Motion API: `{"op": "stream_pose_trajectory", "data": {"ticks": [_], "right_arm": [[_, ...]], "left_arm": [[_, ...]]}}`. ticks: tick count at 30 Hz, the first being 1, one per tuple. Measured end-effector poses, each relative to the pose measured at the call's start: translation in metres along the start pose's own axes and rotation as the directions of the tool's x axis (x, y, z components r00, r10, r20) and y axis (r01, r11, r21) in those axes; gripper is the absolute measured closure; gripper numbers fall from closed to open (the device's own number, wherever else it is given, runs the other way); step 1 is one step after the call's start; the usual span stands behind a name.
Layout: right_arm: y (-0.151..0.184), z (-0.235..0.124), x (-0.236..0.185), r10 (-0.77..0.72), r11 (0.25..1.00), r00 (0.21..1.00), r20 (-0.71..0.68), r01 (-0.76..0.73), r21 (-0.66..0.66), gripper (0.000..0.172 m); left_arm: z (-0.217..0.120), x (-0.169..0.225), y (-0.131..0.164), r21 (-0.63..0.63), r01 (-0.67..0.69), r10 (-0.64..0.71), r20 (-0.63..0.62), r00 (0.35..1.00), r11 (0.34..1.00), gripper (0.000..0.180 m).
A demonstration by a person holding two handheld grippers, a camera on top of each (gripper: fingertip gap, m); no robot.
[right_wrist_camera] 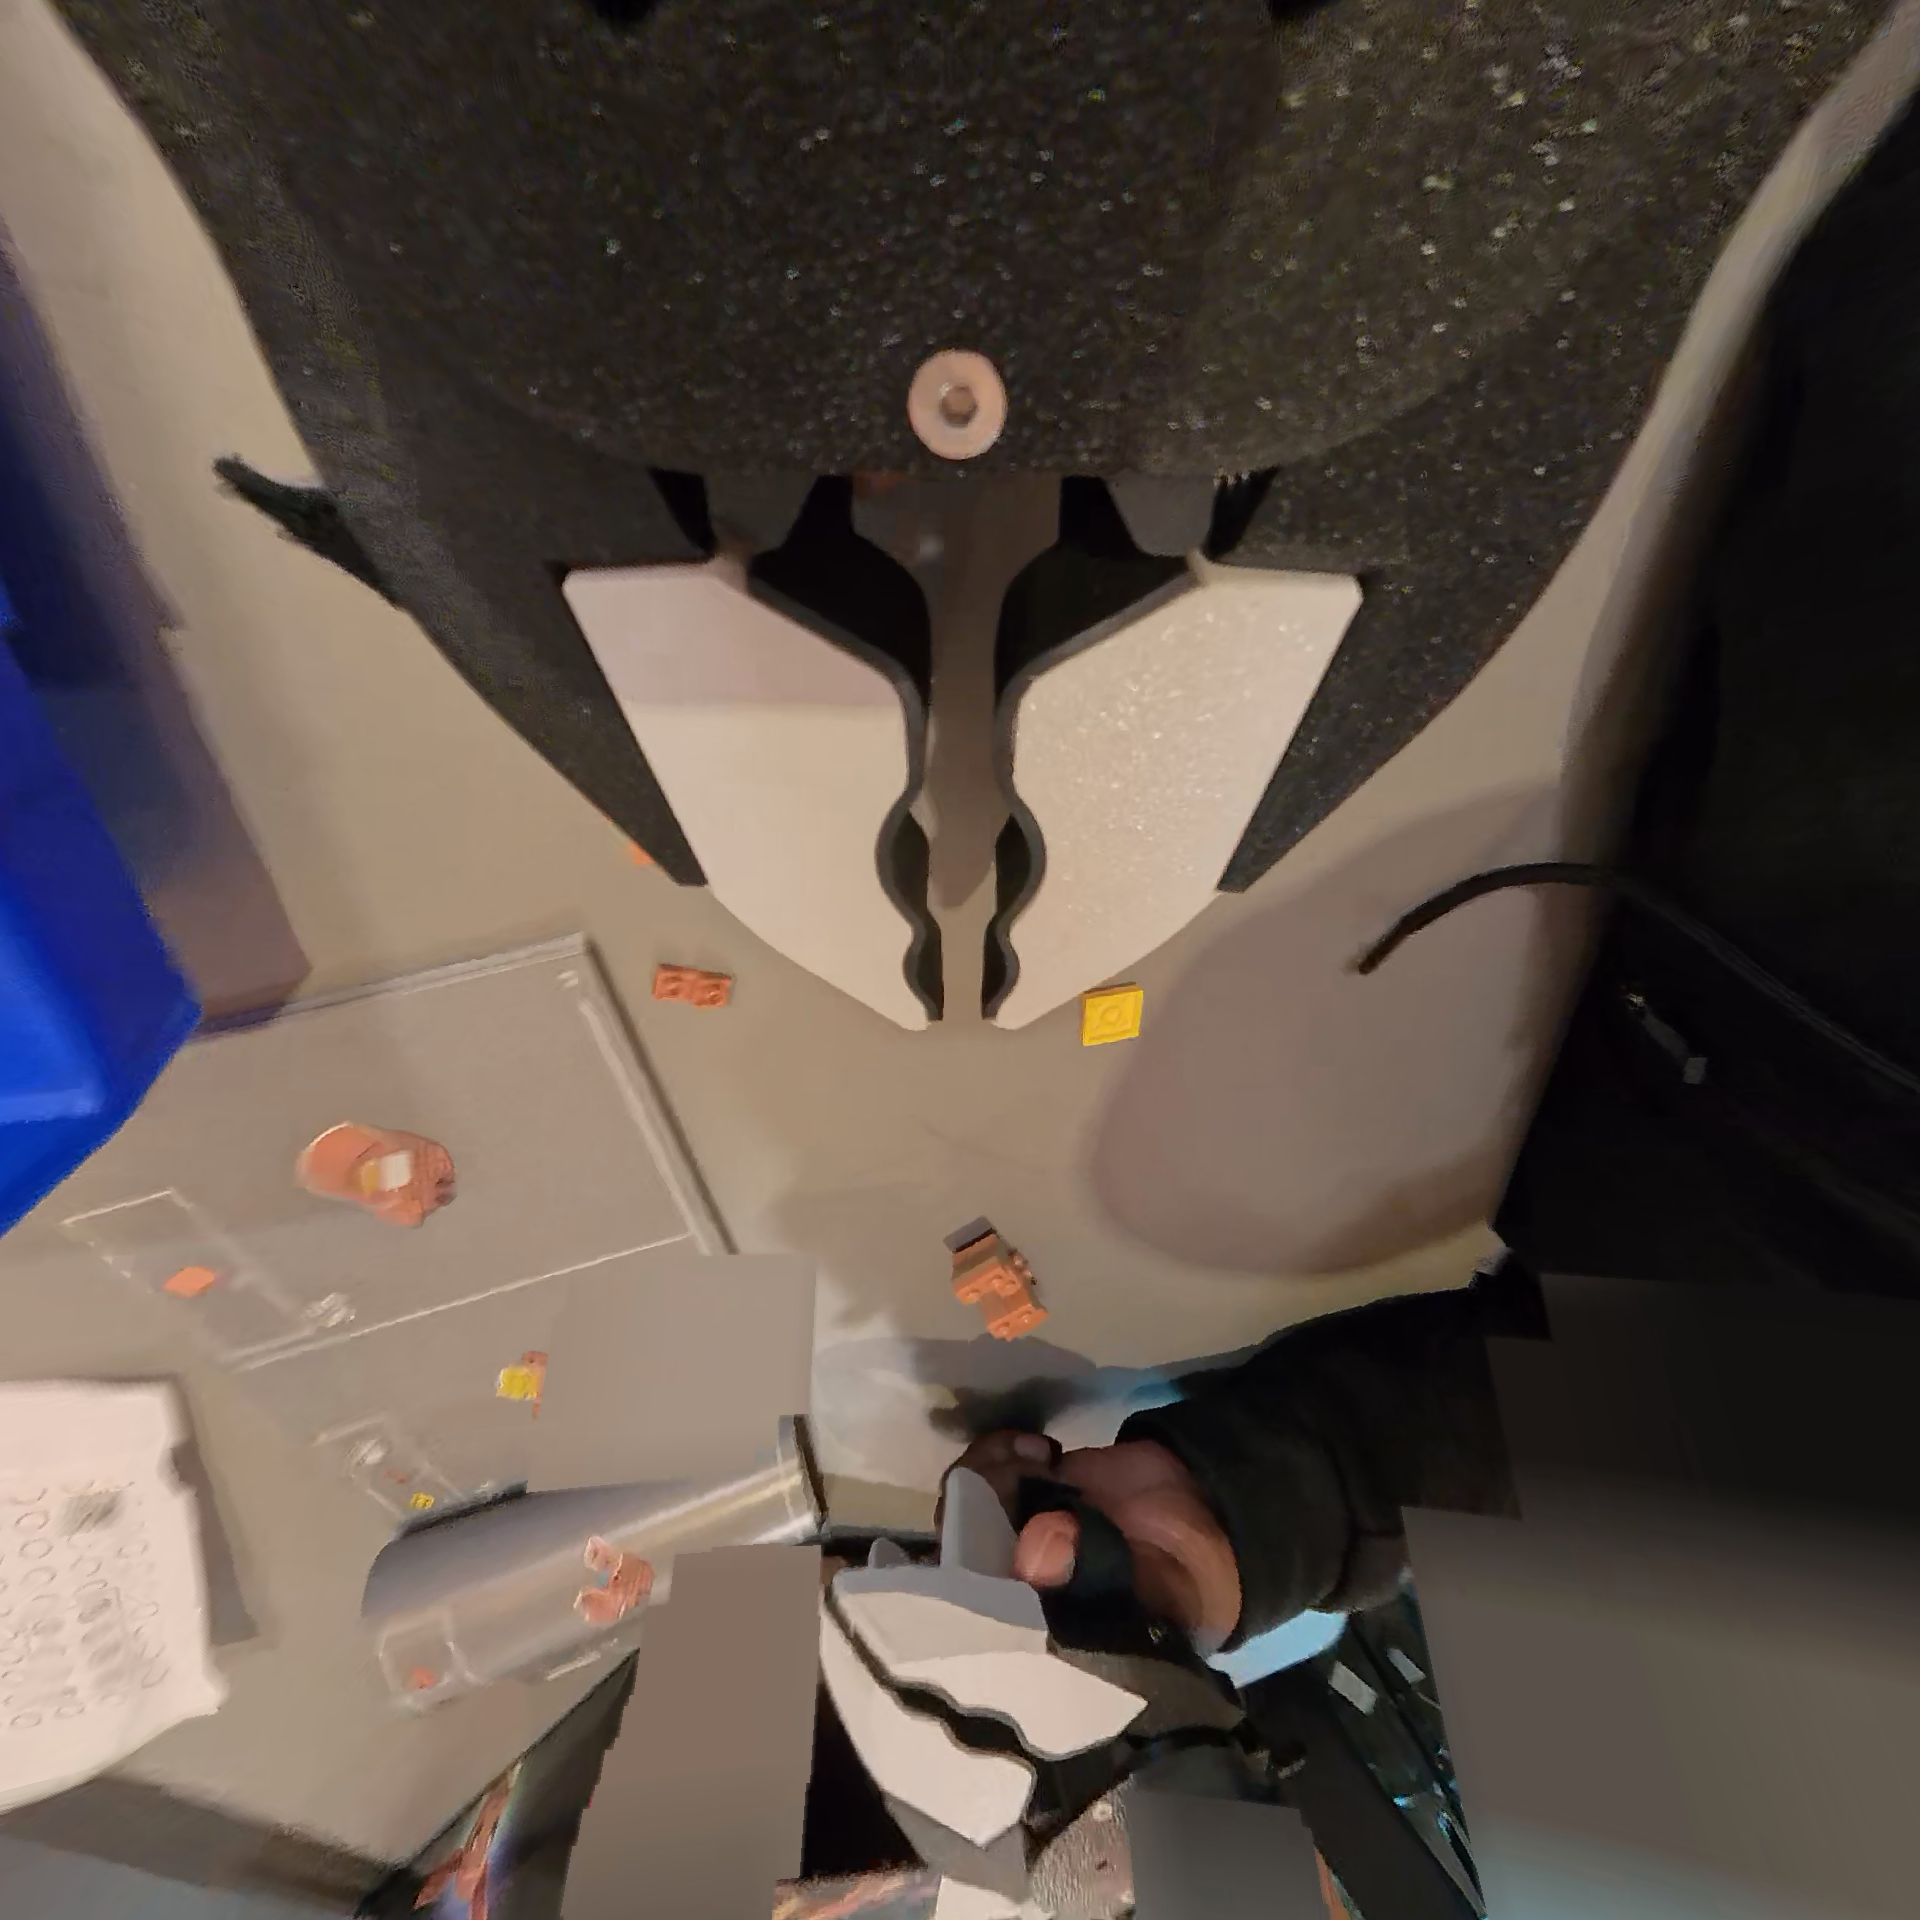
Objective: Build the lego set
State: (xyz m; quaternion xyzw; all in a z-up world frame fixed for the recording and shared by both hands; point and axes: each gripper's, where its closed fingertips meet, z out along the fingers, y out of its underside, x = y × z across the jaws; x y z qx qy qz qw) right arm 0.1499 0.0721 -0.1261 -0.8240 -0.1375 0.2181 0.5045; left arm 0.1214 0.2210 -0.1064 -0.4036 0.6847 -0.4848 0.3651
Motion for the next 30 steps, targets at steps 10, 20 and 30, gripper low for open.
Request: {"op": "stream_pose_trajectory", "data": {"ticks": [10,20,30], "right_arm": [[-0.053,-0.117,0.143,-0.459,0.792,0.835,-0.305,0.228,-0.566,0.152],[0.018,-0.098,0.186,-0.357,0.528,0.931,-0.07,0.14,-0.837,0.137],[0.041,-0.091,0.199,-0.294,0.491,0.952,-0.088,0.071,-0.868,0.139]], "left_arm": [[0.001,0.0,0.001,-0.01,-0.012,0.012,0.013,1.0,1.0,0.18],[-0.001,-0.004,0.003,-0.018,-0.006,0.006,0.026,1.0,1.0,0.18],[0.001,-0.003,0.005,-0.036,-0.024,0.025,0.028,0.999,0.999,0.18]]}}
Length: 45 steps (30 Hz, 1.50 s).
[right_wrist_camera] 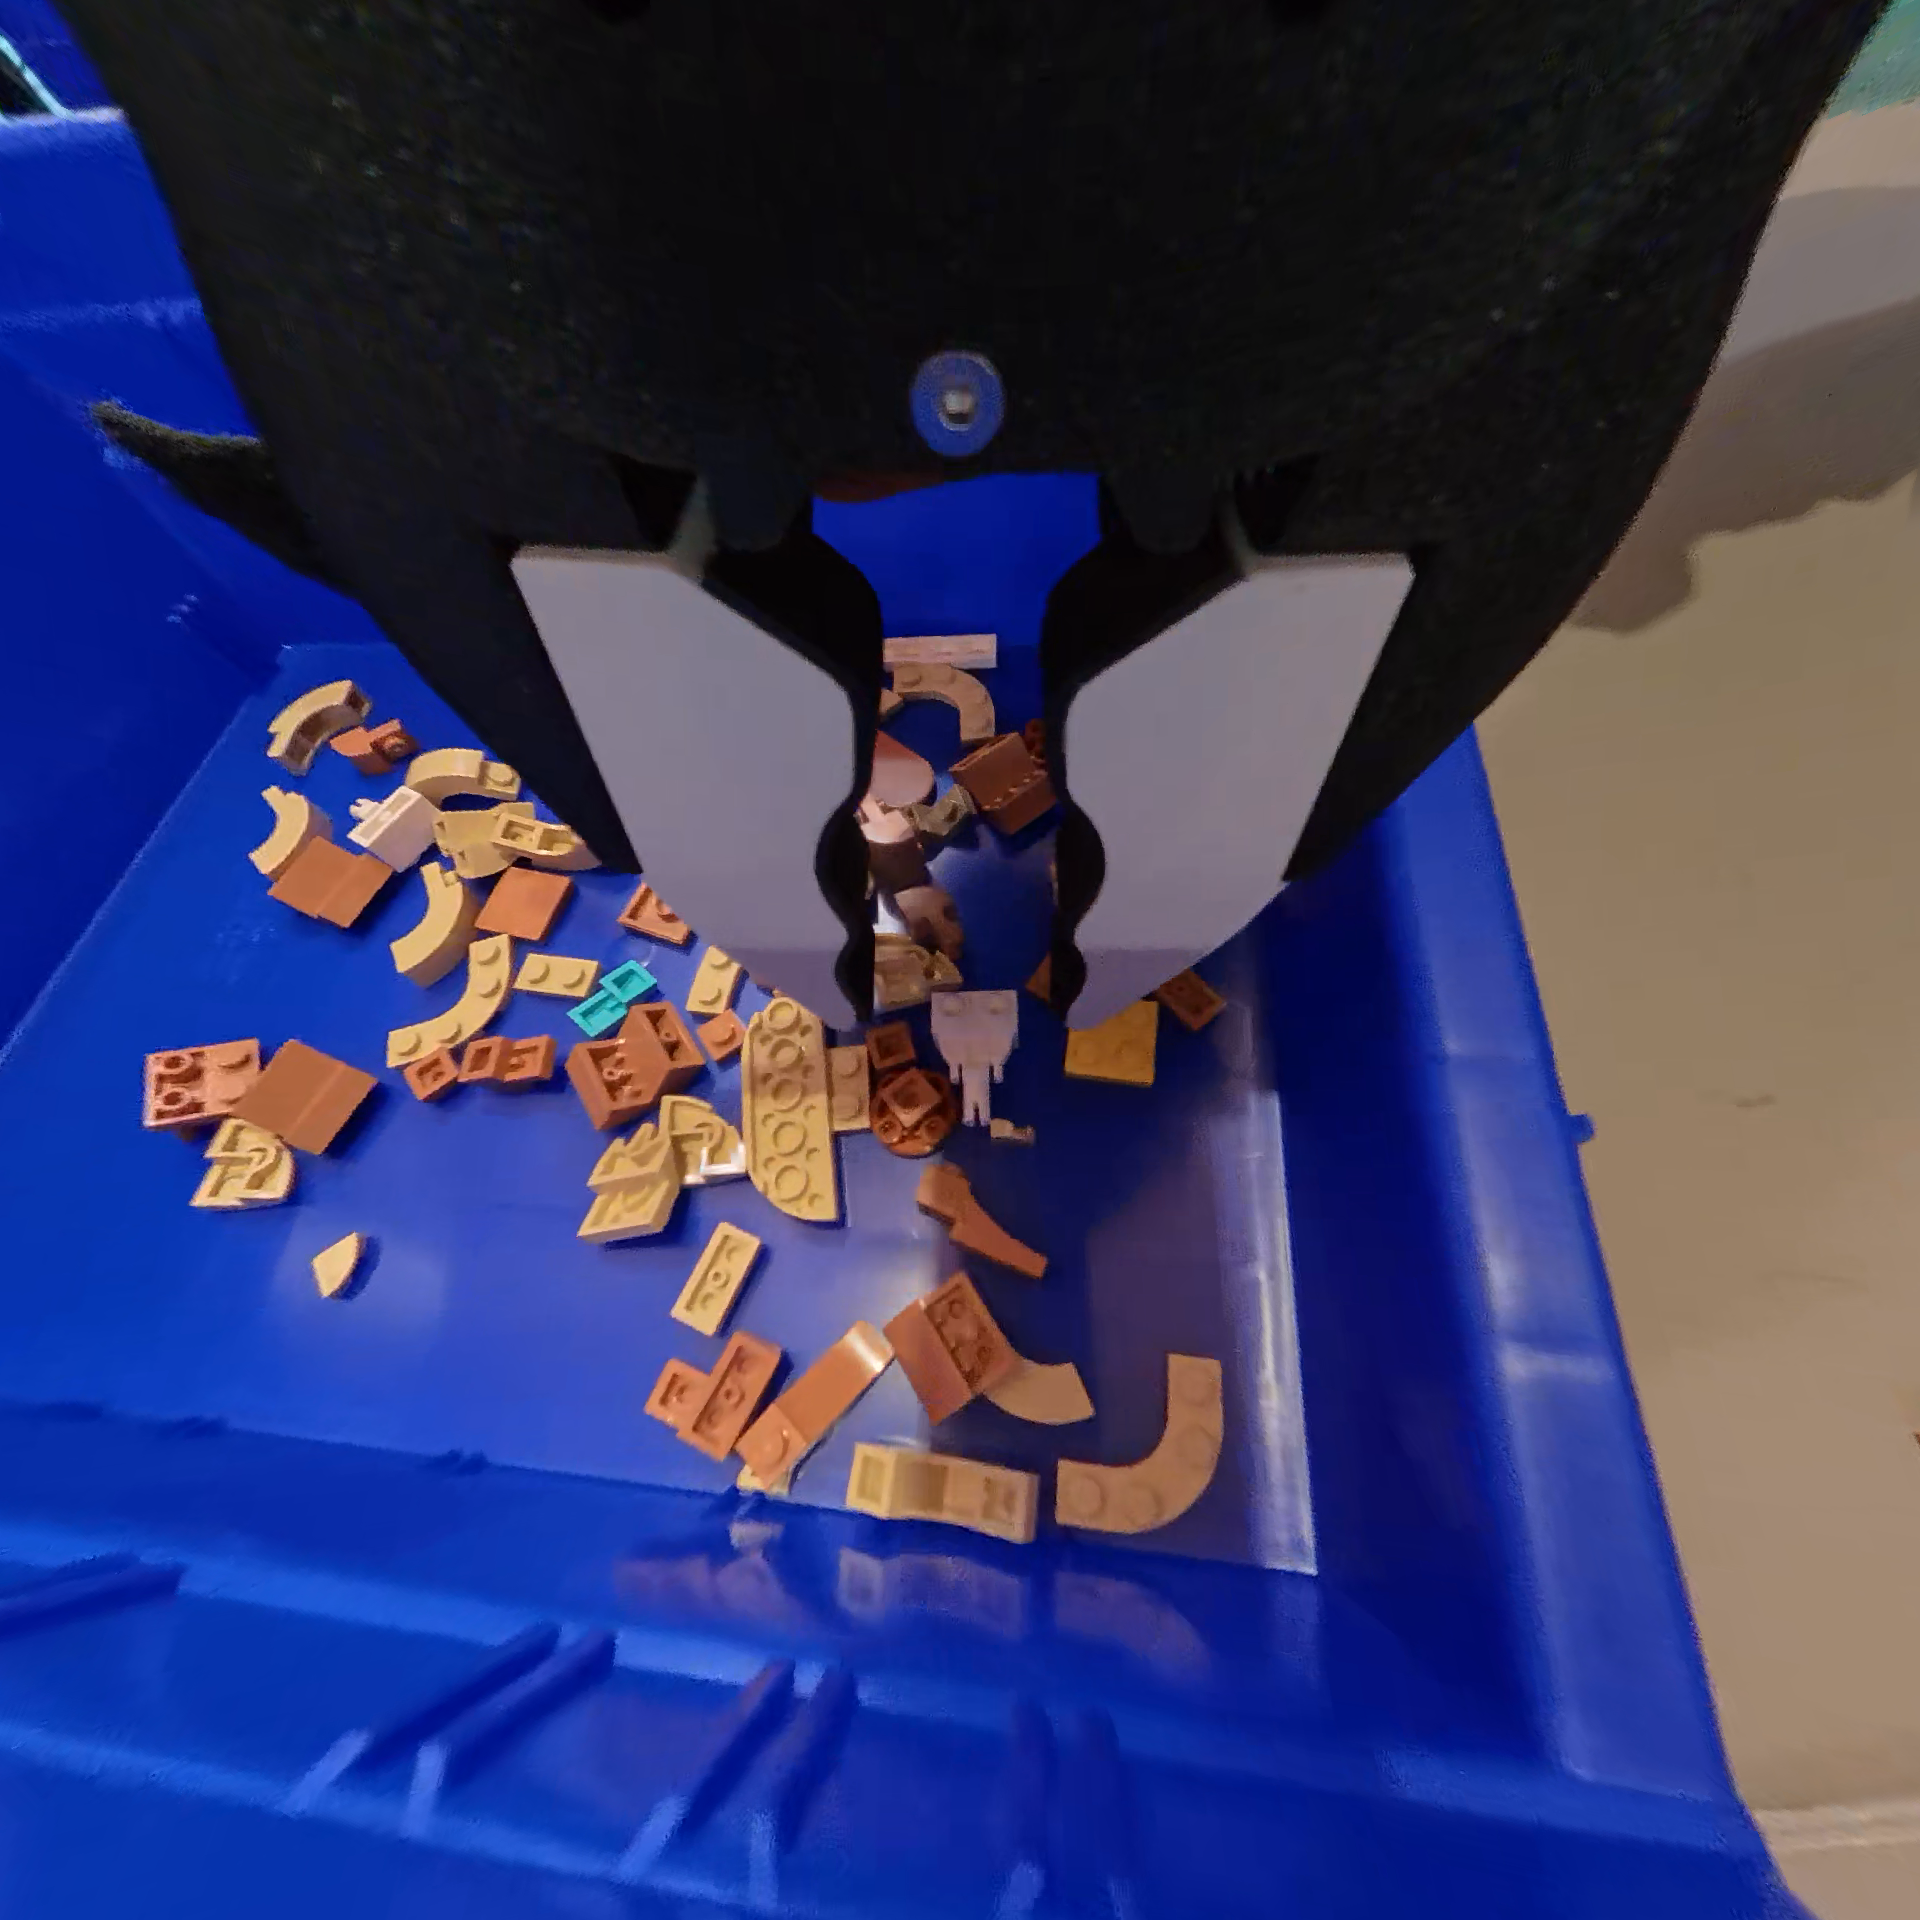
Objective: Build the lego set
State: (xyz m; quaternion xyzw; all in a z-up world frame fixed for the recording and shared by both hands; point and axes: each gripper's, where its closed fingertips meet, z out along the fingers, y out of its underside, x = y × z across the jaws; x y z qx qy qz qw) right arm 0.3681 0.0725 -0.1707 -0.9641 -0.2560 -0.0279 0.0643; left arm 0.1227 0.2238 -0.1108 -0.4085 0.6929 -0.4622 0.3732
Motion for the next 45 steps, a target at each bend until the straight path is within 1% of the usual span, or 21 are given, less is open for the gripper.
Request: {"op": "stream_pose_trajectory", "data": {"ticks": [3,4,7,10,12,16,19,23,25,27,31,34,39,45], "right_arm": [[0.003,0.008,-0.003,0.009,1.0,1.0,0.027,-0.008,-0.022,0.143],[0.001,0.007,-0.004,0.016,1.0,0.999,0.034,-0.015,-0.01,0.153],[0.001,0.003,-0.003,0.028,1.0,1.0,0.005,-0.028,-0.007,0.155],[-0.004,-0.013,-0.009,0.04,0.998,0.999,-0.024,-0.039,0.038,0.155],[-0.013,-0.032,-0.018,0.043,0.995,0.997,-0.059,-0.037,0.091,0.155],[-0.048,-0.074,-0.062,0.003,0.969,0.994,-0.113,0.025,0.247,0.155],[-0.084,-0.085,-0.112,-0.054,0.938,0.992,-0.116,0.09,0.335,0.155],[-0.13,-0.066,-0.175,-0.093,0.915,0.995,-0.046,0.104,0.389,0.155],[-0.147,-0.05,-0.197,-0.091,0.917,0.996,-0.011,0.088,0.39,0.155],[-0.159,-0.036,-0.211,-0.072,0.921,0.997,0.012,0.062,0.385,0.155],[-0.173,-0.018,-0.227,-0.045,0.932,0.998,0.047,0.025,0.362,0.155],[-0.179,-0.014,-0.233,-0.036,0.938,0.997,0.066,0.011,0.348,0.155],[-0.19,-0.005,-0.243,-0.029,0.943,0.996,0.09,-0.002,0.334,0.156],[-0.19,0.007,-0.25,-0.024,0.948,0.994,0.103,-0.01,0.317,0.154]], "left_arm": [[0.0,0.0,0.0,-0.001,-0.001,0.001,0.002,1.0,1.0,0.18],[0.0,0.0,0.0,-0.001,-0.002,0.002,0.003,1.0,1.0,0.18],[0.0,0.0,0.001,-0.006,-0.003,0.003,0.007,1.0,1.0,0.18],[0.0,-0.001,0.002,-0.014,0.002,-0.002,0.012,1.0,1.0,0.18],[0.0,-0.002,0.002,-0.022,0.008,-0.008,0.018,1.0,1.0,0.18],[-0.002,-0.001,-0.001,-0.025,0.002,-0.002,0.029,1.0,1.0,0.18],[-0.008,-0.003,-0.007,-0.02,-0.025,0.026,0.053,0.998,0.999,0.18],[-0.019,-0.007,-0.011,-0.022,-0.062,0.064,0.101,0.993,0.998,0.18],[-0.024,-0.003,-0.009,-0.031,-0.094,0.097,0.108,0.989,0.995,0.18],[-0.029,0.005,-0.005,-0.036,-0.122,0.125,0.089,0.988,0.992,0.18],[-0.037,0.025,0.005,-0.053,-0.197,0.199,0.036,0.979,0.979,0.18],[-0.042,0.027,0.012,-0.085,-0.246,0.249,0.032,0.968,0.966,0.18],[-0.044,0.027,0.01,-0.083,-0.243,0.246,0.028,0.969,0.966,0.18],[-0.044,0.03,0.008,-0.081,-0.254,0.256,0.025,0.966,0.964,0.18]]}}
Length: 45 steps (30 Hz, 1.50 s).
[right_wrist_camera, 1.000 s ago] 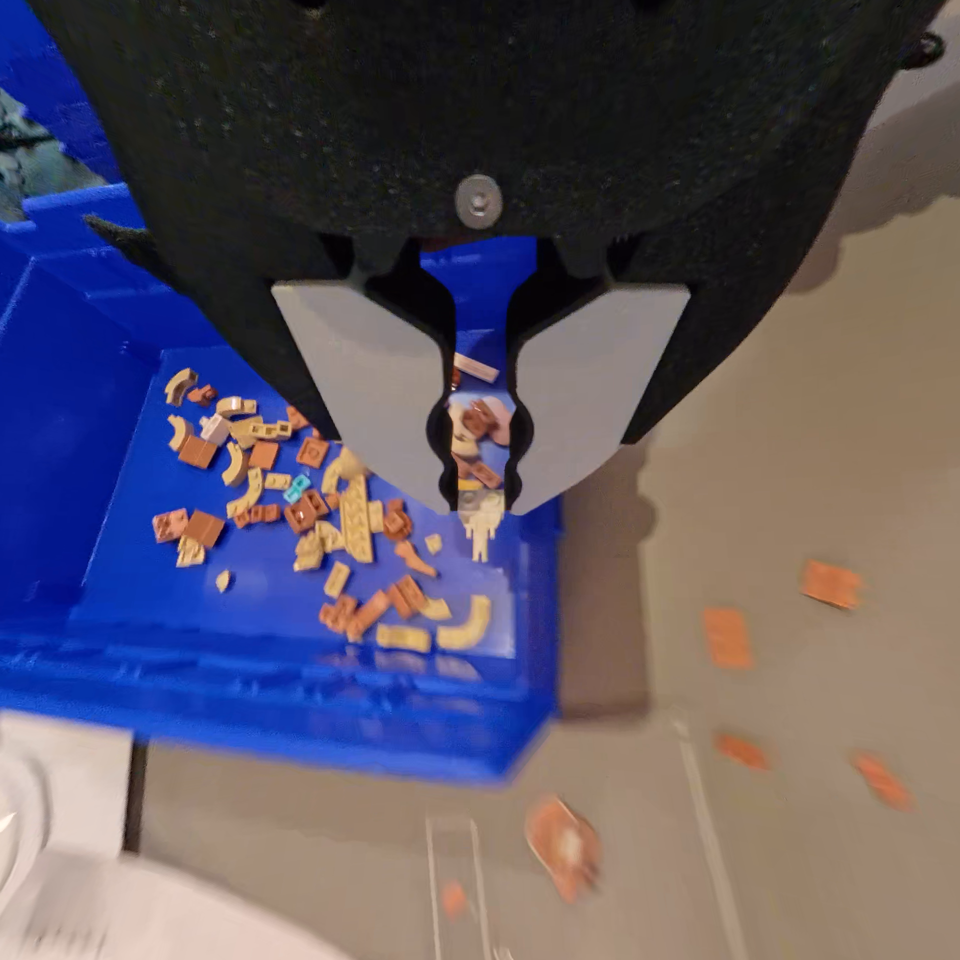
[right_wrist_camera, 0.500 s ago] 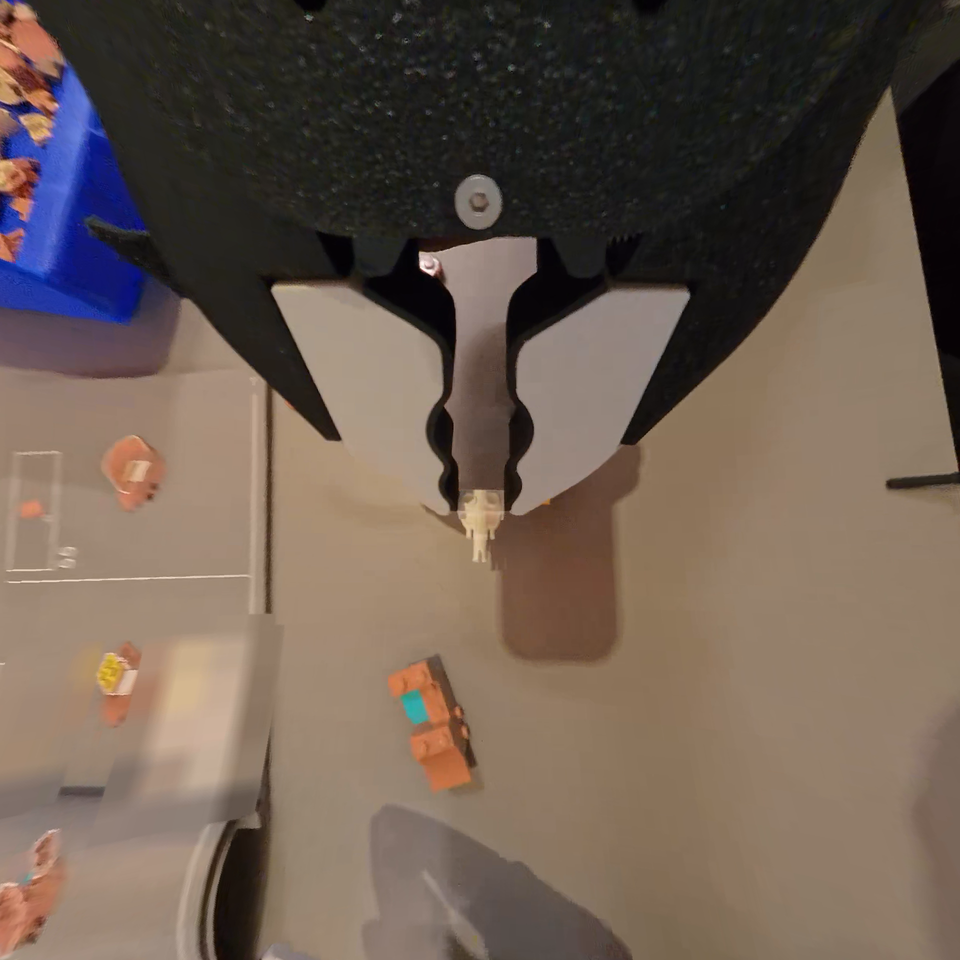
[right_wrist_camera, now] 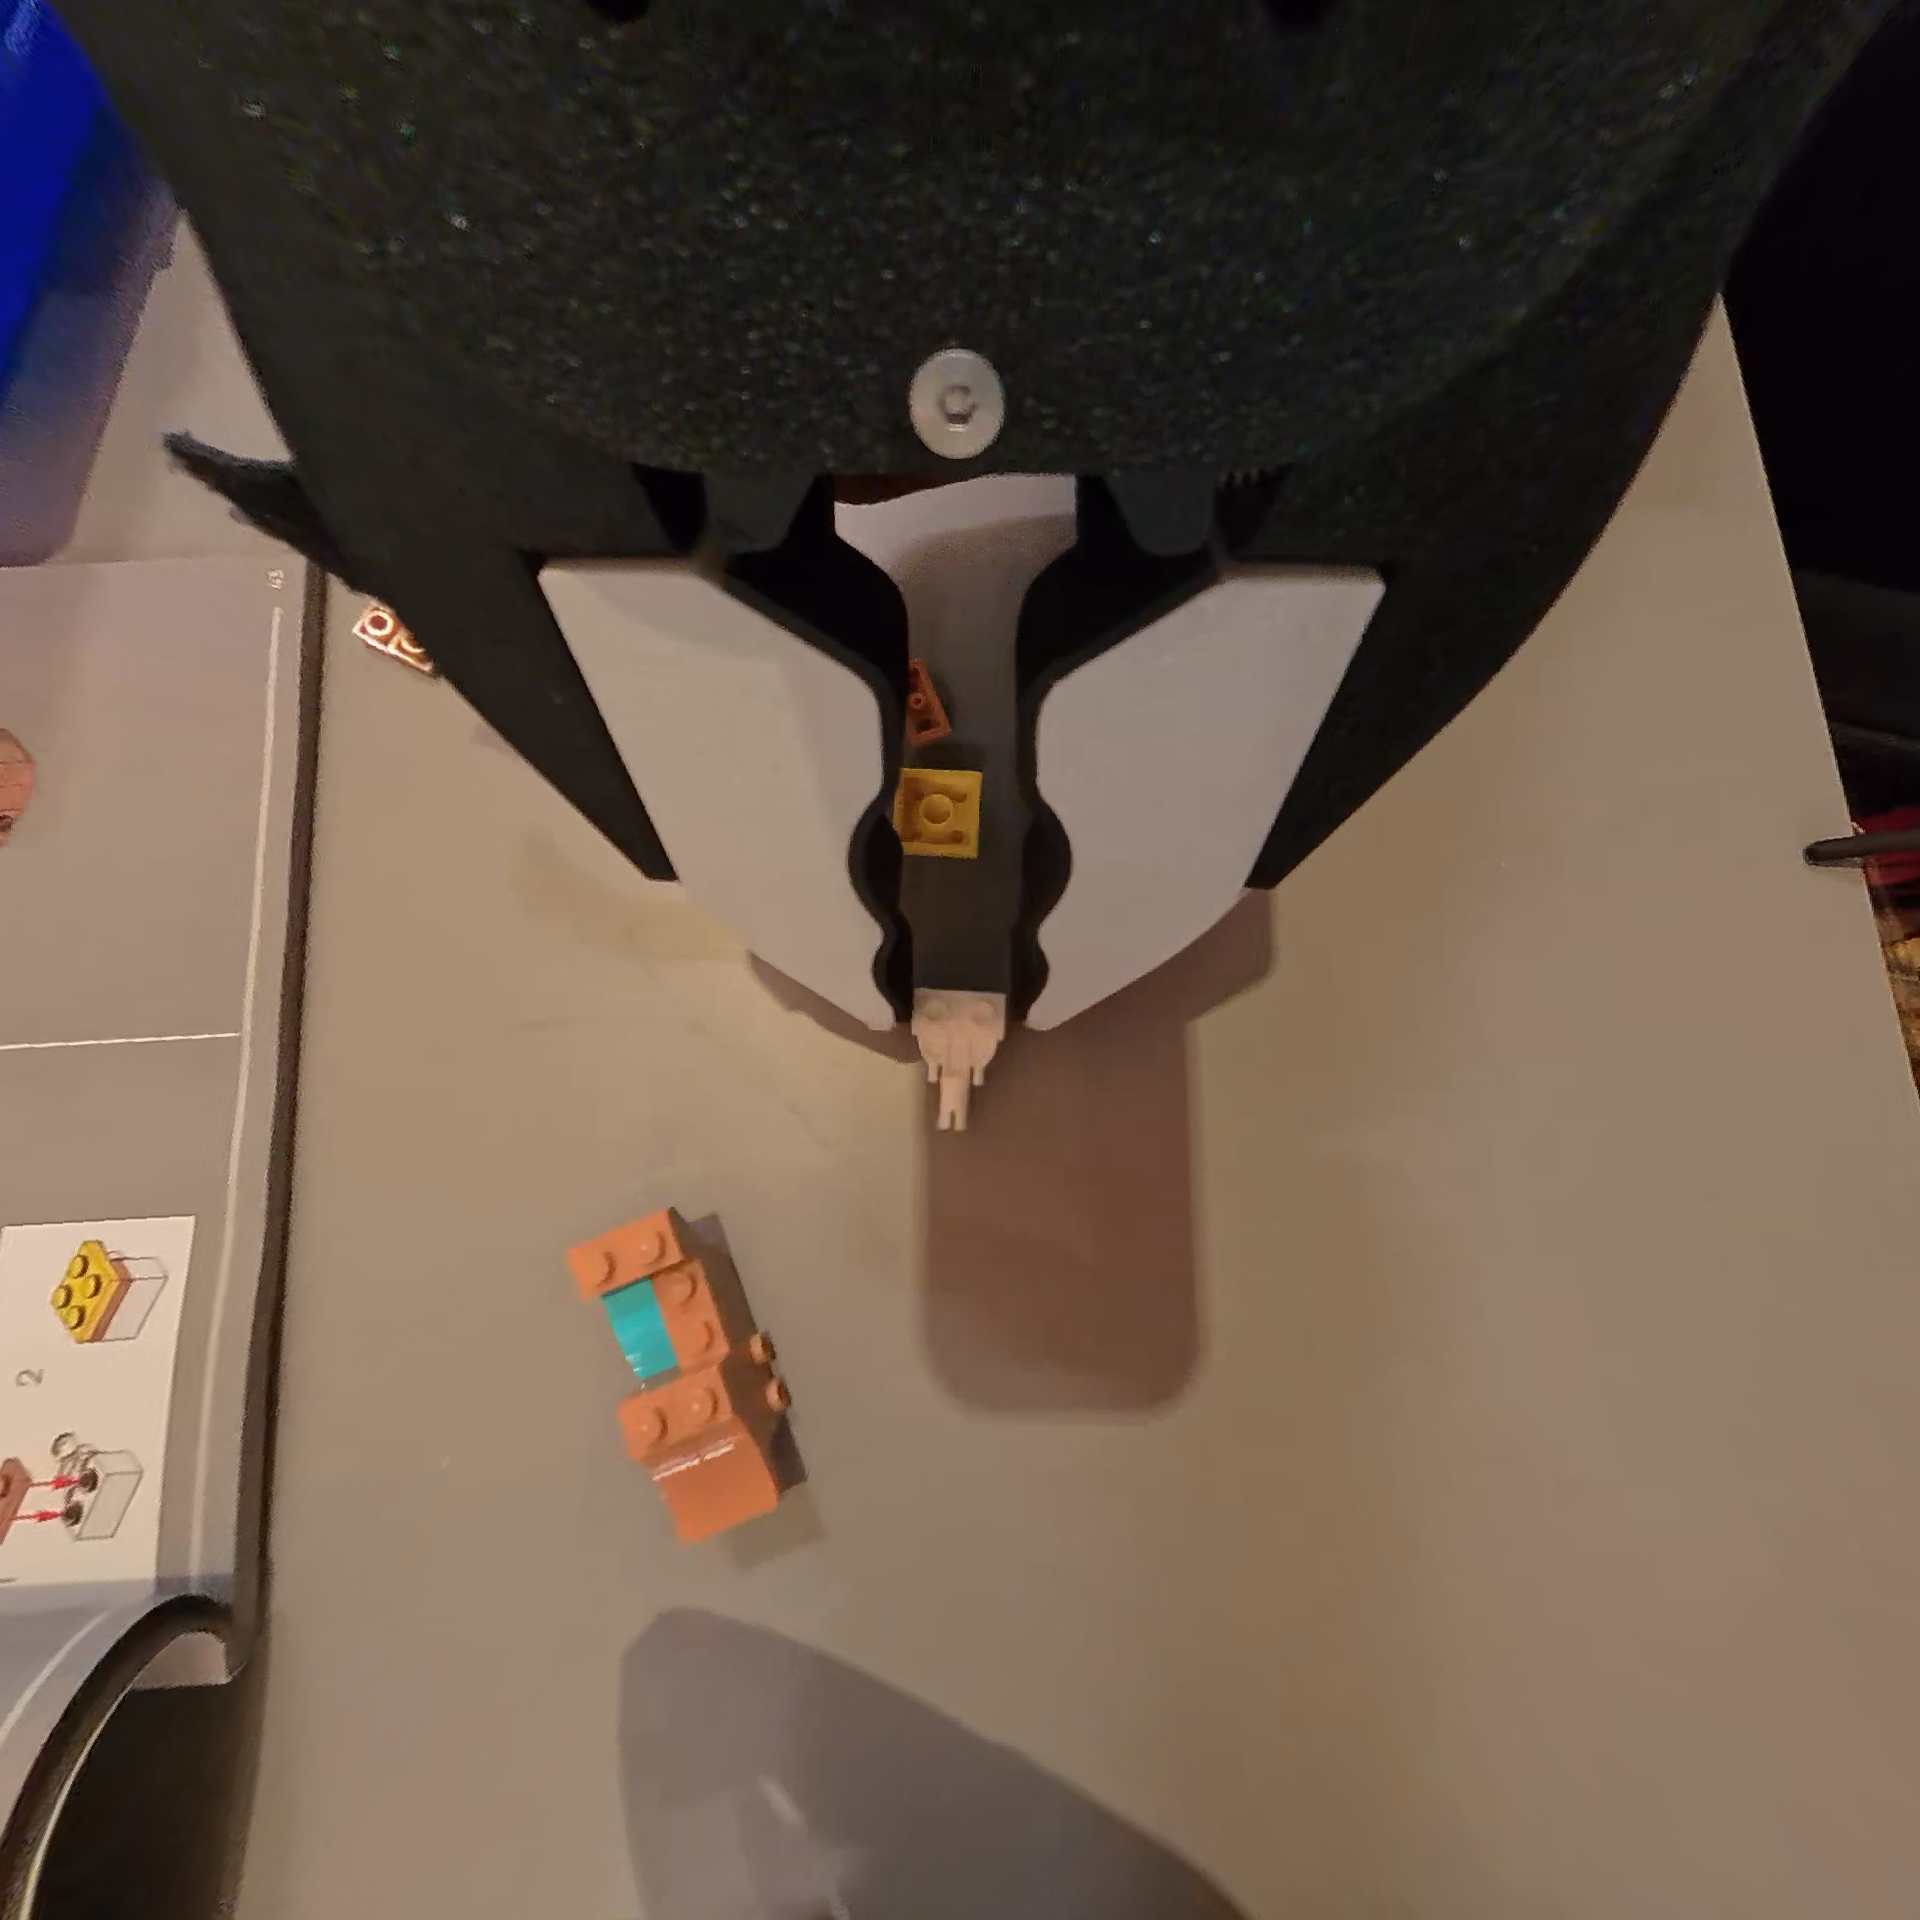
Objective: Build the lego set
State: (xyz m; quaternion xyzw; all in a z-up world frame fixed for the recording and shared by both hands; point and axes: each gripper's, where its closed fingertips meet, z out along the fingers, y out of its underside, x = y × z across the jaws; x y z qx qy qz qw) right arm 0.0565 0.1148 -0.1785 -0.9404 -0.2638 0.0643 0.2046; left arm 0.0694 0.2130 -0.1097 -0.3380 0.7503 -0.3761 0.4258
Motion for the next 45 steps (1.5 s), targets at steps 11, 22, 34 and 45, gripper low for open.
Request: {"op": "stream_pose_trajectory", "data": {"ticks": [11,22,34,45], "right_arm": [[0.033,-0.041,0.012,0.12,0.982,0.991,-0.057,-0.11,0.156,0.139],[0.052,-0.03,0.01,0.129,0.982,0.988,-0.089,-0.115,0.148,0.143],[0.038,-0.028,0.011,0.165,0.958,0.985,-0.043,-0.15,0.244,0.164],[-0.047,-0.105,0.009,0.237,0.174,0.602,0.762,-0.798,0.577,0.164]], "left_arm": [[0.001,0.003,-0.001,0.003,0.0,0.0,-0.009,1.0,1.0,0.18],[0.004,0.006,-0.006,0.025,-0.001,0.001,-0.004,1.0,1.0,0.18],[0.0,0.005,-0.013,0.073,0.015,-0.015,-0.007,1.0,0.997,0.18],[-0.005,0.04,-0.073,0.388,-0.132,0.132,0.028,0.991,0.912,0.159]]}}
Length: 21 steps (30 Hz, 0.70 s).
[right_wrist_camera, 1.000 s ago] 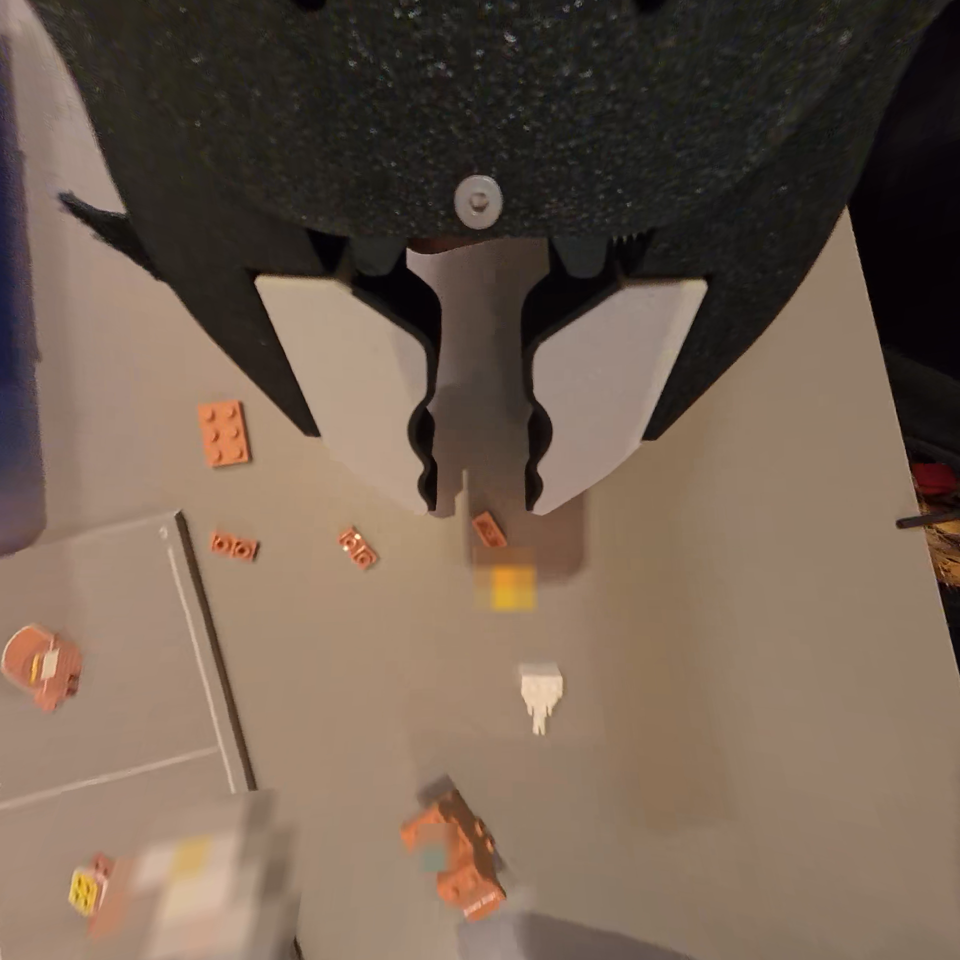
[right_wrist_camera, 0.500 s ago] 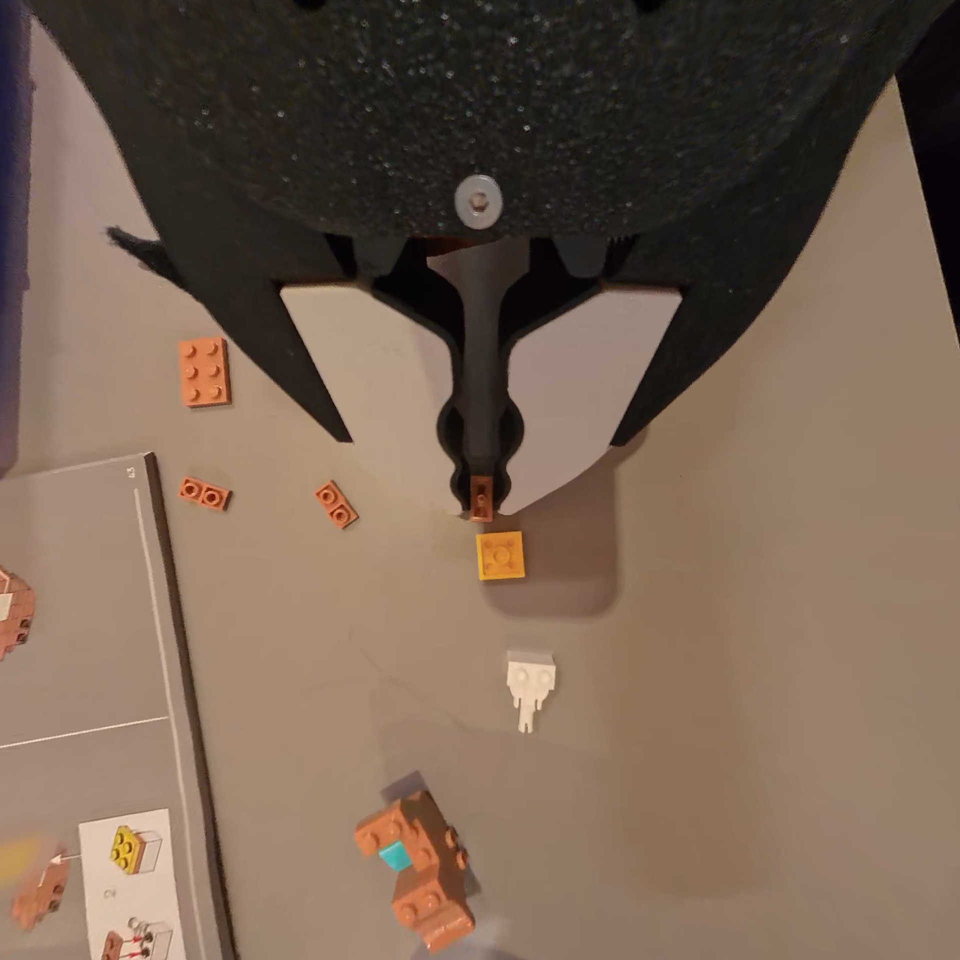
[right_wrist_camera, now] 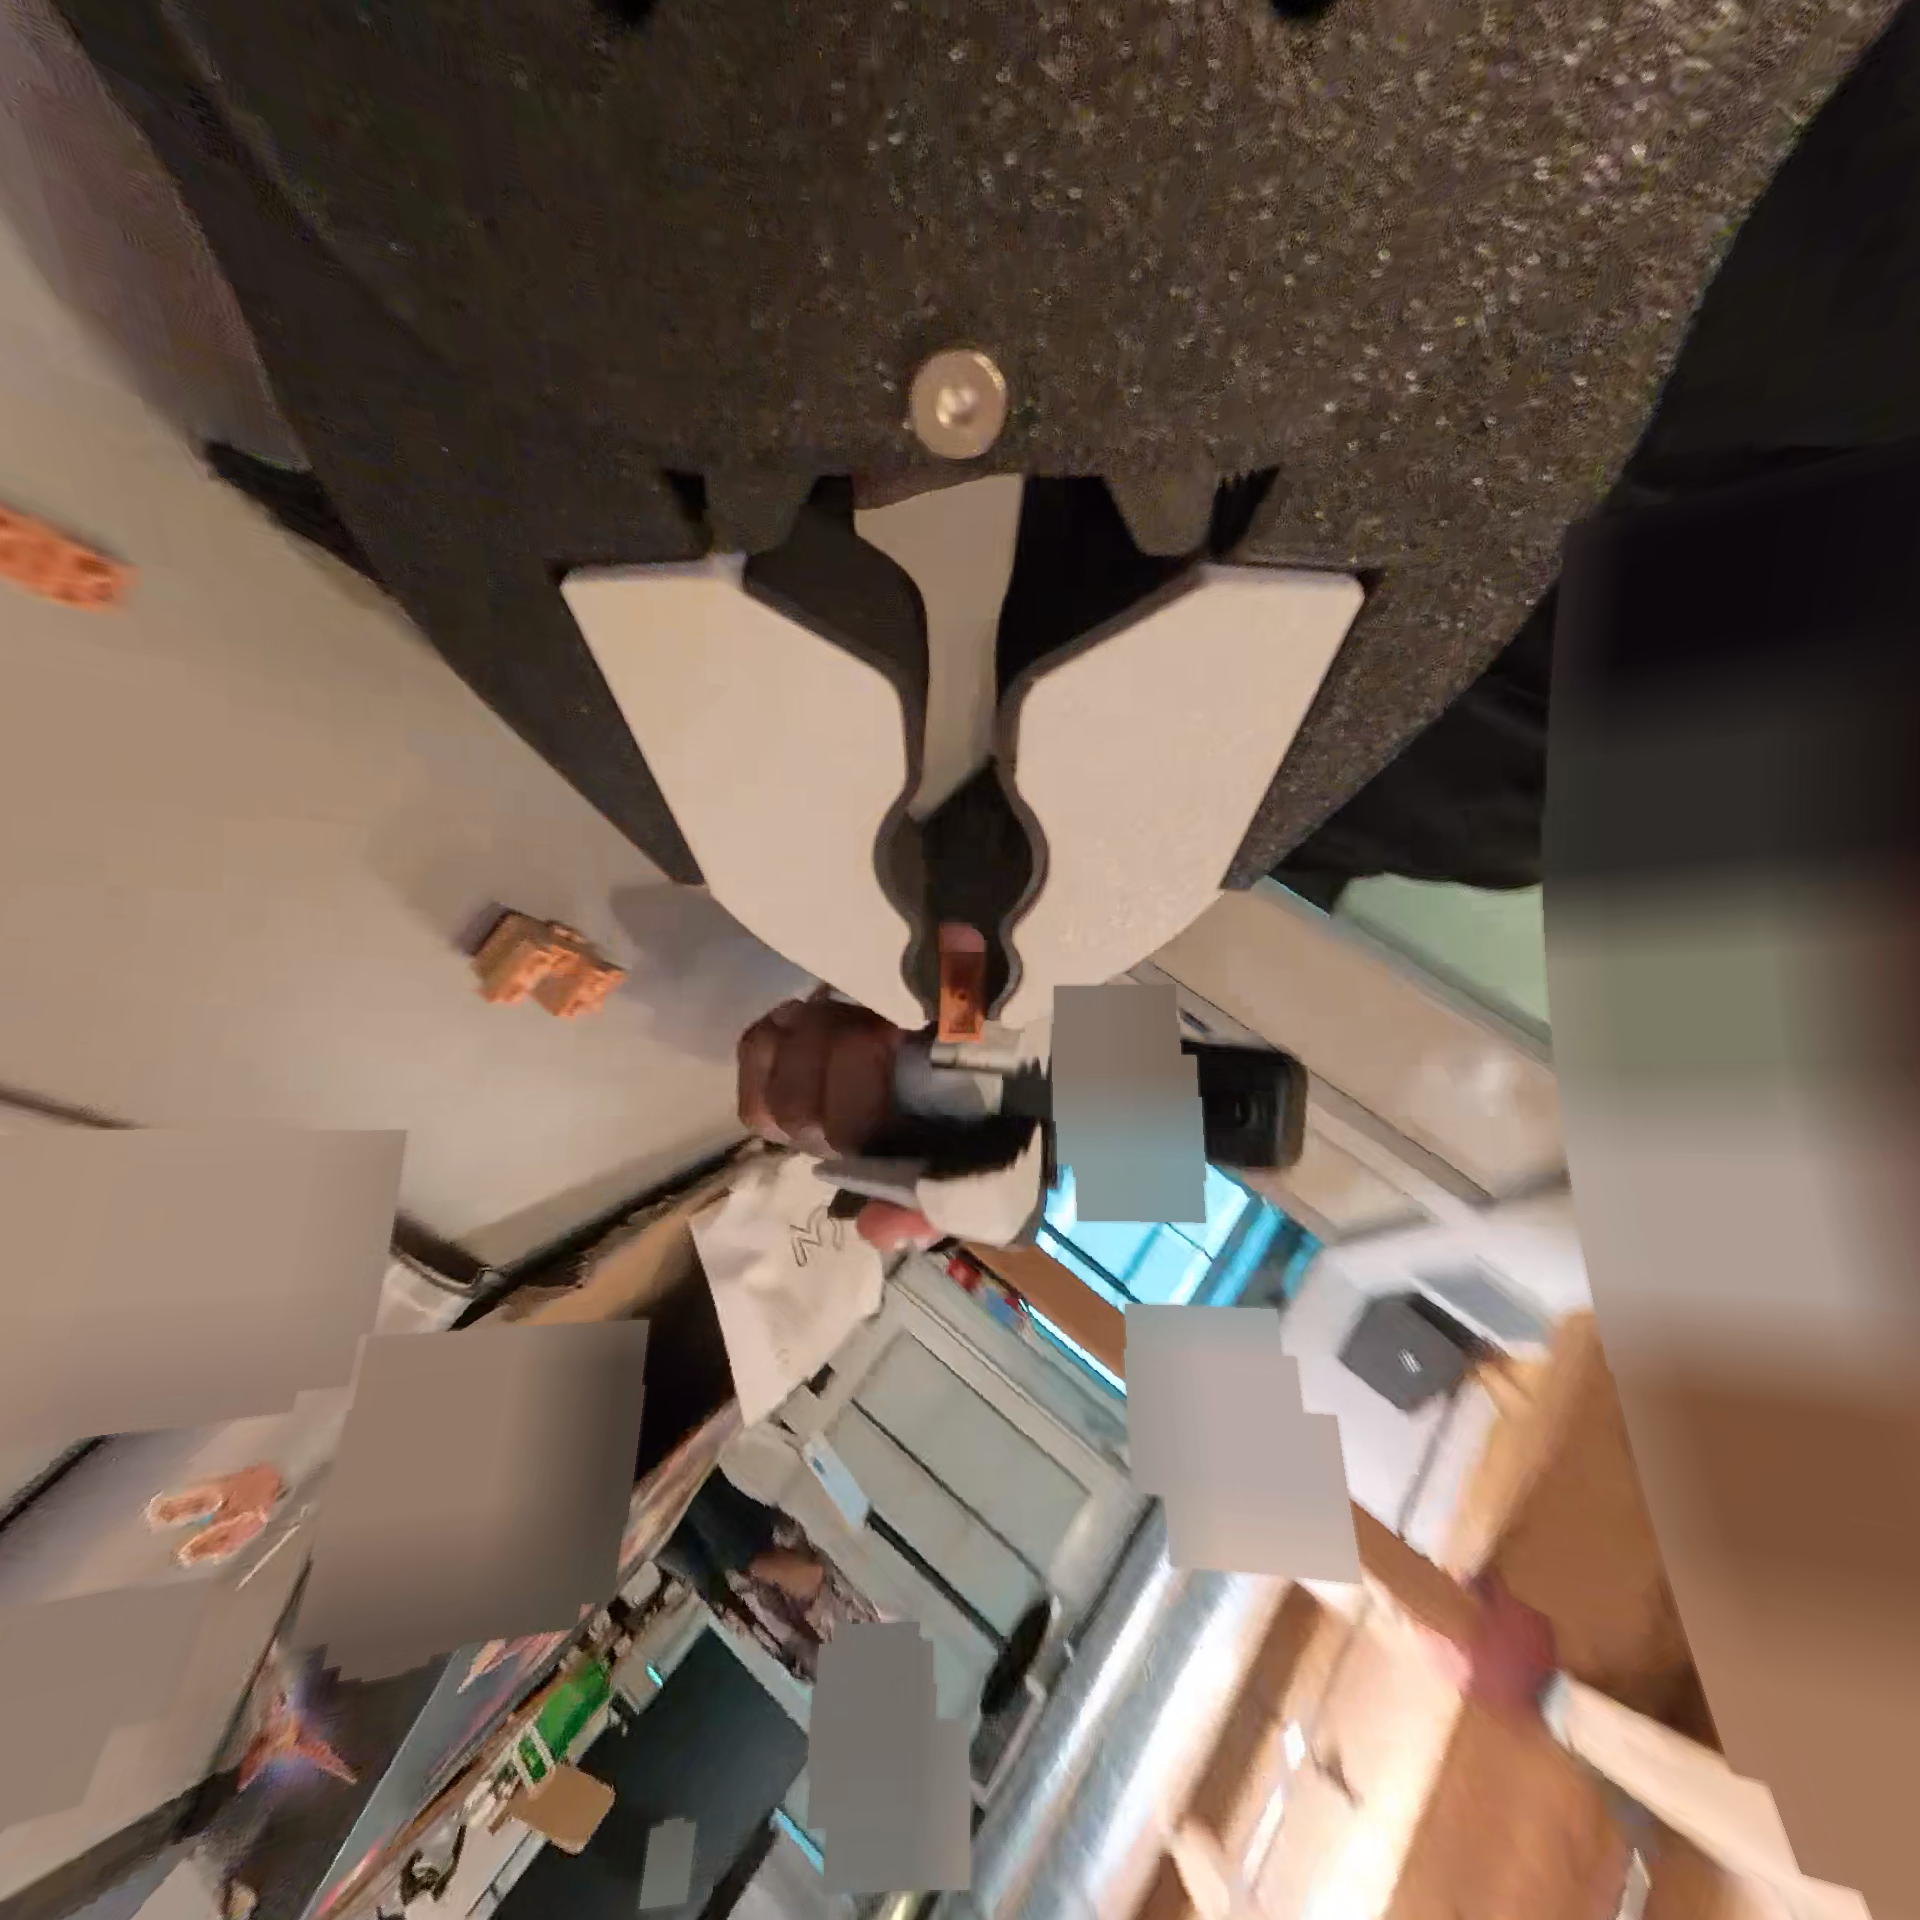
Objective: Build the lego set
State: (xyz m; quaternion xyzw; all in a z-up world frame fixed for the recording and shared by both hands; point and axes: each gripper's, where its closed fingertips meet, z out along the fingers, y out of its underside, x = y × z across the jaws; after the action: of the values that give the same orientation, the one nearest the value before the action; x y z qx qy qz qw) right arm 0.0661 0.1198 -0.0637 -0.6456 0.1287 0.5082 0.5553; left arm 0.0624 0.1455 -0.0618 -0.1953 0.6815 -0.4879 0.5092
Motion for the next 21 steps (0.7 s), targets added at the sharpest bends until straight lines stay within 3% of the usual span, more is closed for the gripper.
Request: {"op": "stream_pose_trajectory", "data": {"ticks": [6,12,16,21], "right_arm": [[0.005,0.008,-0.004,0.081,0.995,0.995,0.055,-0.084,0.056,0.164],[0.009,0.012,-0.004,0.106,0.993,0.992,0.07,-0.109,0.042,0.164],[0.012,0.013,-0.001,0.104,0.994,0.993,0.063,-0.106,0.03,0.164],[0.016,0.011,0.008,0.018,0.999,1.0,-0.023,-0.018,-0.026,0.157]], "left_arm": [[0.011,0.022,-0.004,0.025,-0.156,0.156,-0.012,0.988,0.987,0.153],[0.015,0.029,-0.004,0.022,-0.179,0.18,-0.024,0.983,0.984,0.153],[0.016,0.028,-0.002,0.011,-0.194,0.194,-0.013,0.981,0.981,0.163],[0.015,0.032,0.004,-0.019,-0.186,0.185,-0.061,0.981,0.982,0.164]]}}
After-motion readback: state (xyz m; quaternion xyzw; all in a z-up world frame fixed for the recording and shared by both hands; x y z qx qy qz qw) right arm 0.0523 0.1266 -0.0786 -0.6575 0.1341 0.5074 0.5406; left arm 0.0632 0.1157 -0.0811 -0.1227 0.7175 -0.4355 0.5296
